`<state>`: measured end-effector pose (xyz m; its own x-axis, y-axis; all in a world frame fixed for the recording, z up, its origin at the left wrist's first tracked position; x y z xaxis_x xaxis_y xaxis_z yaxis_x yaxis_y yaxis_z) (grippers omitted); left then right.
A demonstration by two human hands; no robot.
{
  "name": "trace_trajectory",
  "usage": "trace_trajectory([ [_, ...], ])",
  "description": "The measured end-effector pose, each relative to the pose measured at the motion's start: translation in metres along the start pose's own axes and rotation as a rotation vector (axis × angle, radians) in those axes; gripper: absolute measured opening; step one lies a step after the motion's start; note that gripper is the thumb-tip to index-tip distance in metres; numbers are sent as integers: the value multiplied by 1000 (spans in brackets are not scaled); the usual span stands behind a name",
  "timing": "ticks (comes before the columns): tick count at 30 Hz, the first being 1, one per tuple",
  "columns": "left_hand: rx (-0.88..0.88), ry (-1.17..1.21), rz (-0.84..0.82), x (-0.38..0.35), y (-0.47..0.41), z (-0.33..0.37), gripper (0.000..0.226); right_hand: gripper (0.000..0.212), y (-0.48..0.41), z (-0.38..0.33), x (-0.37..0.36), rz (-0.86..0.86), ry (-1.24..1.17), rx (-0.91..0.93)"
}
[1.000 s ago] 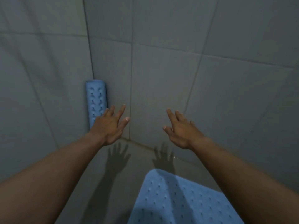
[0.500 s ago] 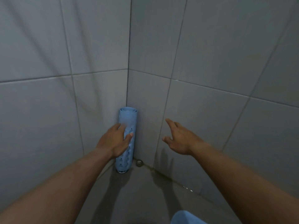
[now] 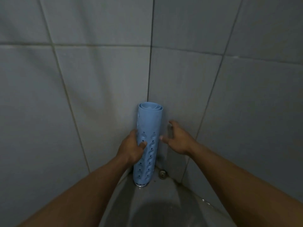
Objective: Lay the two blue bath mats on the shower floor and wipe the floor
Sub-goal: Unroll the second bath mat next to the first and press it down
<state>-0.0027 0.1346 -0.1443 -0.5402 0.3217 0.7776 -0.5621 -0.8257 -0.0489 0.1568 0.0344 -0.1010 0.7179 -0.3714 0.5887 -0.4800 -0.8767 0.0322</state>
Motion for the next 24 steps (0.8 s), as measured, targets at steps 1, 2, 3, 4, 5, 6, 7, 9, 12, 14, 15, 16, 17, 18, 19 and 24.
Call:
trace_trajectory([
  [1,-24,26,10,-6,-4,-5,63,86,-8,1,-6,-3,-61,13],
  [2,-46,52,21,-11,-7,-8,63,83,-15,1,-10,-8,-125,30],
  [3,-54,70,28,-16,-10,-12,62,78,-21,1,-14,-13,-194,46],
  [4,-54,79,35,-19,-13,-16,60,74,-27,1,-19,-17,-258,61],
  [5,-50,86,42,-21,-17,-19,57,72,-32,3,-23,-21,-296,71],
  [6,-50,97,50,-22,-20,-20,55,70,-36,4,-27,-23,-324,79],
  [7,-50,116,59,-21,-23,-20,52,67,-38,4,-31,-20,-351,83],
  [9,-22,158,57,-21,-26,-22,50,62,-39,2,-33,-4,-417,76],
  [12,2,210,23,-21,-19,-22,57,54,-32,2,-31,-11,-480,31],
  [14,8,255,-3,-21,-11,-20,57,57,-23,3,-29,-29,-490,2],
  [15,7,281,-6,-21,-7,-20,58,59,-16,2,-28,-37,-494,-17],
  [16,9,300,-13,-21,0,-19,58,61,-8,0,-27,-42,-503,-28],
  [17,4,320,-19,-20,8,-17,59,63,2,-1,-25,-42,-513,-34],
  [18,-3,334,-29,-19,17,-14,60,65,12,-3,-22,-41,-531,-37],
  [19,-13,356,-38,-17,27,-9,61,66,24,-5,-18,-39,-549,-41],
  [24,-73,535,-83,-5,80,30,65,64,99,-31,17,4,-568,-38],
])
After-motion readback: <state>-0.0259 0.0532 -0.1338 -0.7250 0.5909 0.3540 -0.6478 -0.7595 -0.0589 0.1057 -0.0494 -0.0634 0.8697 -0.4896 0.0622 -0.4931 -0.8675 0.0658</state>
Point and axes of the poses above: each hand's wrist, its own y-axis away from the middle knuckle, its own x-axis out of the back of the hand, z = x × y, the point moved 4 cm from there along -y, towards the middle knuckle, and after that the axes turned 13 degrees about -y, right-handed, at the moved point
